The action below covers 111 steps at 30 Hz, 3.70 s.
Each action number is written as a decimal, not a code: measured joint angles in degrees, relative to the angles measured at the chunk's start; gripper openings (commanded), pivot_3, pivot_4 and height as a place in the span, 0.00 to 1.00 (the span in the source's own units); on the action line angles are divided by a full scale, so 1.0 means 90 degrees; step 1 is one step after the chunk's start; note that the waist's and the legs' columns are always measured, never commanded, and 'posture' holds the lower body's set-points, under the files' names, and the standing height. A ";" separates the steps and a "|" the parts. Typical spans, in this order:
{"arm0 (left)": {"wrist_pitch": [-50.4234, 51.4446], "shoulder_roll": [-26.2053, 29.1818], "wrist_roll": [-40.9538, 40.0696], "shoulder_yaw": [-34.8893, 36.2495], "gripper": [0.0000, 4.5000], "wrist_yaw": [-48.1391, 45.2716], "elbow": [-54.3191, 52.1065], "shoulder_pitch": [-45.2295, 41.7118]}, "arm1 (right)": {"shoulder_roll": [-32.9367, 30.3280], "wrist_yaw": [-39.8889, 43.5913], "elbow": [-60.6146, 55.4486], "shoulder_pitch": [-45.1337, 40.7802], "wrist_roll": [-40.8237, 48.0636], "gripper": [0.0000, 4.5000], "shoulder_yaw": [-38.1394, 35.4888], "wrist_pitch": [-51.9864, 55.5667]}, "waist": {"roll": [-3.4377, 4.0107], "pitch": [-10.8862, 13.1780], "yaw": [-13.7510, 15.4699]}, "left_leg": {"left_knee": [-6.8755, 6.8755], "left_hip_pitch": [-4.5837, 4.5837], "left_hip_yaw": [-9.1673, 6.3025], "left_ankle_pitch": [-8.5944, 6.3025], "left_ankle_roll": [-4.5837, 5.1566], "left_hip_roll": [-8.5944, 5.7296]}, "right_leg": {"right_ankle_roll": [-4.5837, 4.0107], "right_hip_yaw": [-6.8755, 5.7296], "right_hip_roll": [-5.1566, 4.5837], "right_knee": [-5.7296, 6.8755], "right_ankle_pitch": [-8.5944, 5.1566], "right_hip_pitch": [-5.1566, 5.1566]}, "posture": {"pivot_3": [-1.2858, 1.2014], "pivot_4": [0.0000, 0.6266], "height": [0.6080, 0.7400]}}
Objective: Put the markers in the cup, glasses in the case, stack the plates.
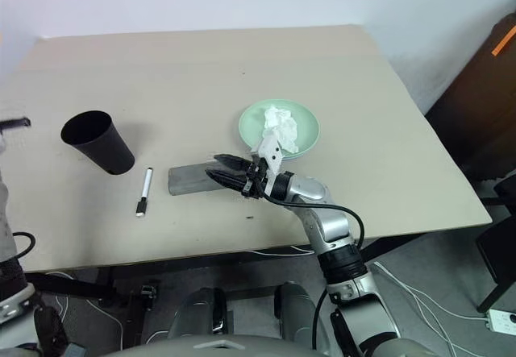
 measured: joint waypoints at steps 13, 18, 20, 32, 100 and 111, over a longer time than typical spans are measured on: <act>-0.1118 -0.0785 -0.0673 -0.0553 0.06 -0.1211 0.0776 0.0227 | -0.0188 -0.0117 0.0089 -0.0075 -0.0193 0.76 0.0003 -0.0219 | -0.0001 0.0000 -0.0003 | 0.0005 0.0000 -0.0004 0.0008 0.0013 0.0002 | 0.0024 -0.0001 0.0016 0.0002 0.0010 0.0001 | 0.52 0.24 0.89; -0.1227 -0.0872 -0.0666 -0.0602 0.06 -0.1320 0.1138 0.0253 | -0.0209 -0.0169 0.0089 -0.0047 -0.0208 0.76 0.0006 -0.0230 | -0.0002 0.0001 -0.0001 | 0.0008 0.0000 -0.0004 0.0008 0.0013 0.0001 | 0.0025 -0.0002 0.0015 0.0001 0.0011 0.0004 | 0.52 0.24 0.89; -0.1228 -0.0876 -0.0645 -0.0706 0.06 -0.1318 0.1171 0.0300 | -0.0214 -0.0197 0.0089 -0.0041 -0.0210 0.76 0.0006 -0.0231 | -0.0002 0.0001 -0.0001 | 0.0008 0.0000 -0.0005 0.0008 0.0013 0.0001 | 0.0026 -0.0002 0.0015 0.0002 0.0011 0.0004 | 0.52 0.24 0.89; -0.1199 -0.0840 -0.0285 -0.0856 0.06 -0.1135 0.1485 0.0577 | -0.0244 -0.0304 0.0100 -0.0042 -0.0324 0.76 0.0009 -0.0419 | -0.0002 0.0001 -0.0001 | 0.0007 0.0001 -0.0006 0.0008 0.0013 0.0002 | 0.0025 -0.0003 0.0013 0.0001 0.0010 0.0005 | 0.52 0.24 0.89; 0.7826 -0.0436 -0.3464 -0.1696 0.72 0.2822 -0.2282 0.0934 | -0.0245 -0.0069 0.1243 -0.0765 -0.0329 0.77 -0.0185 -0.0744 | -0.0010 0.0012 -0.0021 | 0.0002 0.0005 -0.0021 0.0007 0.0011 -0.0004 | 0.0010 0.0007 0.0016 0.0000 0.0001 0.0002 | 0.52 0.24 0.89; 0.8663 -0.0604 -0.2827 -0.1537 0.01 0.2205 -0.2410 0.0562 | -0.0250 -0.0215 0.1214 -0.0648 -0.0332 0.77 -0.0185 -0.0762 | -0.0008 0.0011 -0.0018 | 0.0004 0.0009 -0.0026 0.0007 0.0010 -0.0008 | 0.0005 0.0008 0.0012 0.0002 -0.0001 0.0007 | 0.52 0.24 0.89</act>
